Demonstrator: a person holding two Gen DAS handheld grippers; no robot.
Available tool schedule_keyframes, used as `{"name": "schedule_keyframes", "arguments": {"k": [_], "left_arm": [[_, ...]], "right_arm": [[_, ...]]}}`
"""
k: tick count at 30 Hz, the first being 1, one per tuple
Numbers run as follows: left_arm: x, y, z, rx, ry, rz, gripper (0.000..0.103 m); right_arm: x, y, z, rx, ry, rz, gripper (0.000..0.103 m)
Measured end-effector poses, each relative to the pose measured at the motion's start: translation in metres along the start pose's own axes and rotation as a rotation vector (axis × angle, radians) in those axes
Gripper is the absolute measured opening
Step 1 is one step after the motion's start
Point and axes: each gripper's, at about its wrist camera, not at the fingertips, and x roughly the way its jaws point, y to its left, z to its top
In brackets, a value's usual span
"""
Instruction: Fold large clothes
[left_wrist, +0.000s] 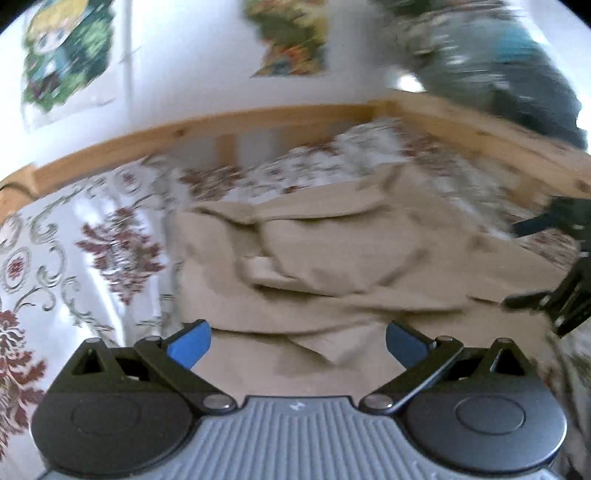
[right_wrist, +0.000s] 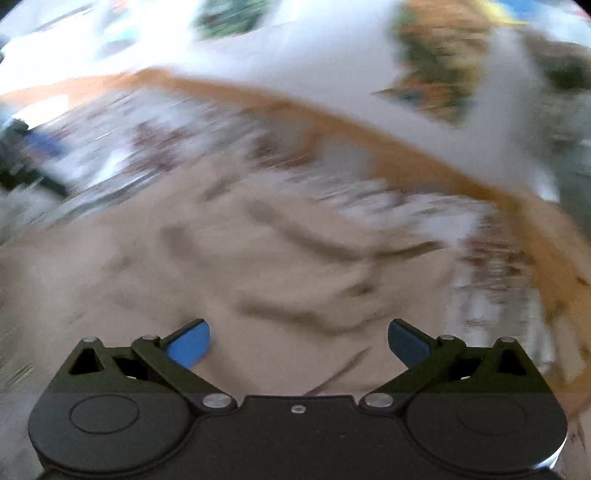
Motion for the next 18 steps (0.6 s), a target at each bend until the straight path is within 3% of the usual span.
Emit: {"name": "schedule_keyframes", "arguments": {"k": [2, 6, 10, 12, 18], "left_arm": [[-0.007, -0.026, -0.014, 0.077, 0.027, -0.012, 0.103], [-0.007, -0.080, -0.028, 0.296, 0.119, -0.036, 0.103], [-0.009, -0.111, -0.039, 0.425, 0.137, -0.079, 0.103], [-0.006, -0.119, -0.047, 0.450, 0.169, -0.086, 0.103], [0.020, -0.142, -0.074, 0.560, 0.312, -0.038, 0.103]], "right_arm": [[-0.015, 0.025, -0.002, -0.084, 0.077, 0.074, 0.102], [-0.034, 0.072, -0.024, -0.243, 0.183, 0.090, 0.102], [-0.012, 0.104, -0.053, -0.416, 0.317, 0.028, 0.102], [-0.001, 0.113, -0.060, -0.471, 0.328, -0.015, 0.102], [0.018, 0.115, -0.073, -0.480, 0.364, 0.006, 0.097]]}}
